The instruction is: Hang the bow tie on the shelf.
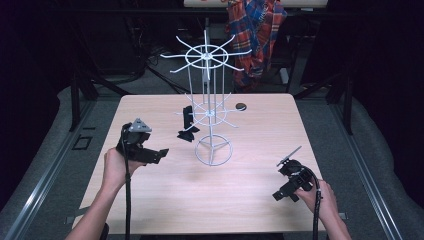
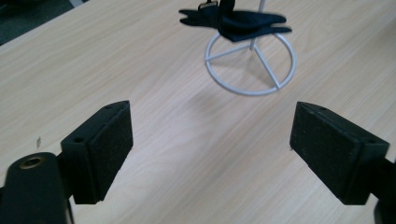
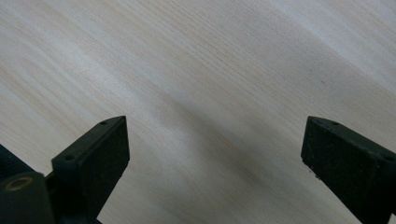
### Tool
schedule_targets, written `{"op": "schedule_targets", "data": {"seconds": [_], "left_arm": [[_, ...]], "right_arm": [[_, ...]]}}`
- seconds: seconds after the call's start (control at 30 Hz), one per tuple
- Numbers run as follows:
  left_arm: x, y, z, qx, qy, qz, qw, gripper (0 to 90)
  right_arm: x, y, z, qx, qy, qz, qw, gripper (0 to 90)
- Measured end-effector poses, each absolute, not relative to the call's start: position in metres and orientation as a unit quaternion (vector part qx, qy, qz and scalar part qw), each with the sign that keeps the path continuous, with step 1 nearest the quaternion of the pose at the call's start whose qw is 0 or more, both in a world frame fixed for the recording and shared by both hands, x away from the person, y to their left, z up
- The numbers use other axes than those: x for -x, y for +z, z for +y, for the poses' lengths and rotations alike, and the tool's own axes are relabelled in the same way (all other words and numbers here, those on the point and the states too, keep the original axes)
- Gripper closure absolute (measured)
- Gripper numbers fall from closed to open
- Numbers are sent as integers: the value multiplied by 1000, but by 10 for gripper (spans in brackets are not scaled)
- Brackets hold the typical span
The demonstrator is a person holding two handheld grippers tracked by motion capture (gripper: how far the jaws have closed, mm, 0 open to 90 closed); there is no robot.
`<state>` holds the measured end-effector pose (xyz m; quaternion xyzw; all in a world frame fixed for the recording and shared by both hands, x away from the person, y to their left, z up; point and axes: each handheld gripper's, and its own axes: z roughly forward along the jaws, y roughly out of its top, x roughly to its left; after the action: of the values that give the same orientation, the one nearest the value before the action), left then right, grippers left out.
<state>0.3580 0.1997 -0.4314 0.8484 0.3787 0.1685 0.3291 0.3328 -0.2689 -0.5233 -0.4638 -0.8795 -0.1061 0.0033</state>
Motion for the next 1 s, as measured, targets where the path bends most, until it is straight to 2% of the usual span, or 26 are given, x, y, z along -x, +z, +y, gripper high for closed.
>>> {"op": "schedule_targets", "data": {"seconds": [0.53, 1.0], "left_arm": [[-339, -469, 217, -859, 142, 415, 264, 7], [-337, -491, 225, -866, 114, 429, 232, 1]], "right_arm": [[-332, -519, -267, 466, -106, -878, -6, 73], [-330, -517, -267, 474, -121, -872, -9, 73]]}}
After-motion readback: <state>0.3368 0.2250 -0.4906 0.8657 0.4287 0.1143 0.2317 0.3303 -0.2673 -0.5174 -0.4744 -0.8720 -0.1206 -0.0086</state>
